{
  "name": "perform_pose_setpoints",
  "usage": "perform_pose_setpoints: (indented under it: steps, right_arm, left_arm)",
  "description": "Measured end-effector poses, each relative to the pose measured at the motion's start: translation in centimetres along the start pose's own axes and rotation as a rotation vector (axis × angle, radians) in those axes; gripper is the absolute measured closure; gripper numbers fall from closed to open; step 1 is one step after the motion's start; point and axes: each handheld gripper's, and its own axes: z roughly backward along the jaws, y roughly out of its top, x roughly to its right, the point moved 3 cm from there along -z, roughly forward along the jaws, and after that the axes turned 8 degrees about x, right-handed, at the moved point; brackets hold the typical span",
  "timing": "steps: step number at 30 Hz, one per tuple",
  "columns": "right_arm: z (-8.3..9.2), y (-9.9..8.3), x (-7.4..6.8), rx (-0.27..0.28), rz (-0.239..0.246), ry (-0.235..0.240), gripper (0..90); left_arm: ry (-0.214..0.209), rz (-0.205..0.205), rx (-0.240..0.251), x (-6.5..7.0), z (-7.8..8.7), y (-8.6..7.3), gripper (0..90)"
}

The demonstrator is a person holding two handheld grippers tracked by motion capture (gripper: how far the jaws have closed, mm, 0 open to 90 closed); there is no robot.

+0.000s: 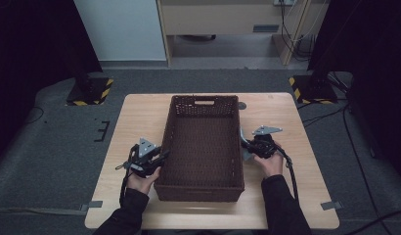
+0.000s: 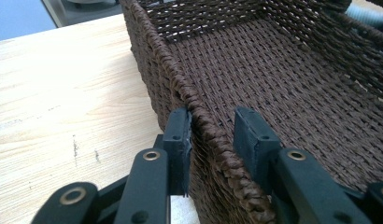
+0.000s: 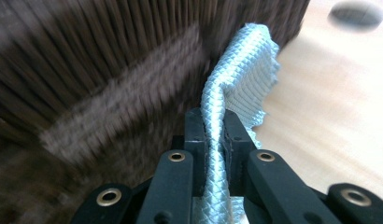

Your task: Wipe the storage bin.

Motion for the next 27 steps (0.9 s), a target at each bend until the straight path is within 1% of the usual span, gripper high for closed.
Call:
perform_pose_setpoints:
  steps: [2, 3, 4, 5, 7, 9, 11, 13, 14, 16, 17, 19, 21, 22, 24, 25, 27]
  right_arm:
    - [-0.6, -0.8, -0.1, -0.033, 0.0, -0.005, 83.7]
    - [-0.7, -0.9, -0.2, -0.037, -0.007, 0.001, 83.7]
    - [-0.6, -0.8, -0.2, -0.035, -0.002, -0.001, 83.7]
    - [-0.5, -0.5, -0.3, -0.028, -0.006, 0.002, 83.7]
    - [0.3, 0.5, -0.4, 0.014, -0.002, 0.011, 83.7]
    - [1.5, 1.9, -0.4, 0.073, 0.015, 0.018, 83.8]
    - [2.7, 3.2, -0.6, 0.129, 0.017, 0.029, 83.8]
    - [3.3, 4.0, -0.6, 0.159, 0.026, 0.035, 83.8]
    - [3.3, 4.1, -0.7, 0.158, 0.031, 0.034, 83.8]
    - [3.0, 3.7, -0.7, 0.121, 0.042, 0.034, 83.8]
    - [2.6, 3.3, -0.7, 0.101, 0.049, 0.025, 83.8]
    - [1.8, 2.3, -0.6, 0.07, 0.033, 0.021, 83.8]
    - [0.9, 0.9, -0.3, 0.016, 0.012, 0.011, 83.8]
    - [0.6, 0.5, -0.3, 0.003, 0.006, 0.008, 83.8]
    - [-0.2, -0.6, -0.3, -0.046, -0.001, 0.004, 83.7]
    - [-0.5, -1.0, -0.3, -0.056, 0.003, 0.002, 83.7]
    - [-0.7, -1.0, -0.7, -0.064, 0.011, 0.006, 83.7]
  left_arm:
    - [0.001, 0.005, 0.002, -0.2, -0.1, 0.0, 66.3]
    - [0.002, 0.006, 0.002, -0.2, -0.2, 0.1, 66.3]
    - [0.005, 0.007, 0.002, -0.2, -0.2, 0.1, 66.4]
    - [0.004, 0.009, 0.003, -0.3, -0.3, 0.1, 66.3]
    - [0.007, 0.018, 0.005, -0.4, -0.5, 0.2, 66.3]
    - [0.01, 0.021, 0.008, -0.5, -0.7, 0.2, 66.2]
    - [0.01, 0.022, 0.008, -0.5, -0.8, 0.3, 66.2]
    - [0.008, 0.023, 0.011, -0.5, -0.9, 0.3, 66.2]
    - [0.008, 0.022, 0.01, -0.6, -0.8, 0.3, 66.0]
    - [0.016, 0.018, 0.01, -0.6, -0.8, 0.3, 64.3]
    - [0.017, 0.018, 0.01, -0.6, -0.8, 0.3, 63.0]
    - [0.022, 0.019, 0.012, -0.7, -0.8, 0.3, 59.9]
    - [0.022, 0.017, 0.012, -0.7, -0.6, 0.3, 55.3]
    - [0.02, 0.018, 0.015, -0.8, -0.6, 0.3, 53.9]
    - [0.015, 0.015, 0.01, -0.8, -0.5, 0.2, 52.3]
    - [0.01, 0.013, 0.011, -0.7, -0.4, 0.2, 52.3]
    - [-0.007, 0.003, 0.013, -0.6, -0.1, 0.1, 50.7]
